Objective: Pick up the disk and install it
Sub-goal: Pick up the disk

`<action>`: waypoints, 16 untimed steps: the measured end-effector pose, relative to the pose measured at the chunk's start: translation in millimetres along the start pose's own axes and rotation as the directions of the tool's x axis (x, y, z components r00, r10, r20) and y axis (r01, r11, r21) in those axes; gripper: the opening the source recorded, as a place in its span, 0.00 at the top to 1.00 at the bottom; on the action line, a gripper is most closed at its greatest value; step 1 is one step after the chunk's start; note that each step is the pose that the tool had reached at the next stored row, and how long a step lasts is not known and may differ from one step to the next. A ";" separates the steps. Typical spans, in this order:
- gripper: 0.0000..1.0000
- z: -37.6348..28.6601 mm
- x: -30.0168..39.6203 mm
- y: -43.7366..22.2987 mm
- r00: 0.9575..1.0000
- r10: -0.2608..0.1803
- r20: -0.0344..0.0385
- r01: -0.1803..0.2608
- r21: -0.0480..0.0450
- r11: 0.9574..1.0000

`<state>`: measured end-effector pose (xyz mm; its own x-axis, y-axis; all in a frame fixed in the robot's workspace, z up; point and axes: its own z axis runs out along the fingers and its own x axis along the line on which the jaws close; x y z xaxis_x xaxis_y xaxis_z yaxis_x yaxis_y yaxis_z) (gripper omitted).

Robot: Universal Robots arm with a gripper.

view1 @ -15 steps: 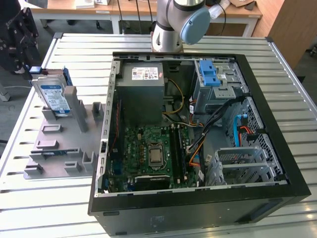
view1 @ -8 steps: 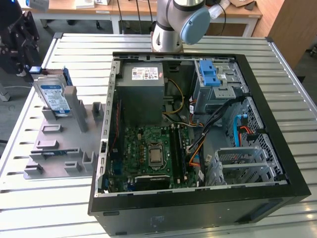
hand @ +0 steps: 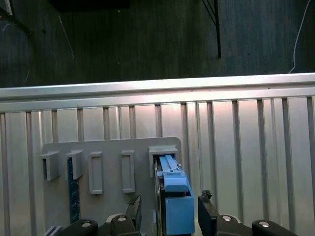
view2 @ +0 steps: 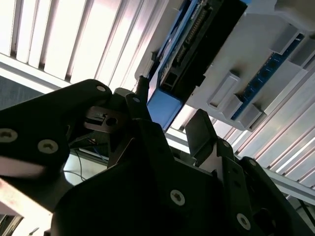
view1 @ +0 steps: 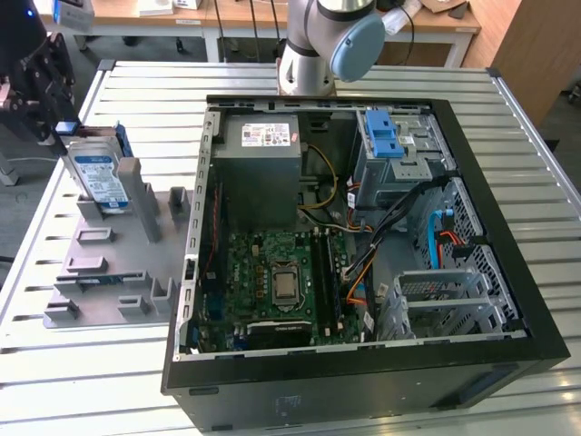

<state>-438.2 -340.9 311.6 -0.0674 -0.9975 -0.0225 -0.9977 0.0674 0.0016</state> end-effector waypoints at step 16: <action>0.51 11.6 -1.0 0.4 1.000 0.000 0.000 0.000 0.000 1.000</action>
<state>-438.6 -339.6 300.0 -0.0671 -0.9975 -0.0224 -0.9977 0.0671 0.0014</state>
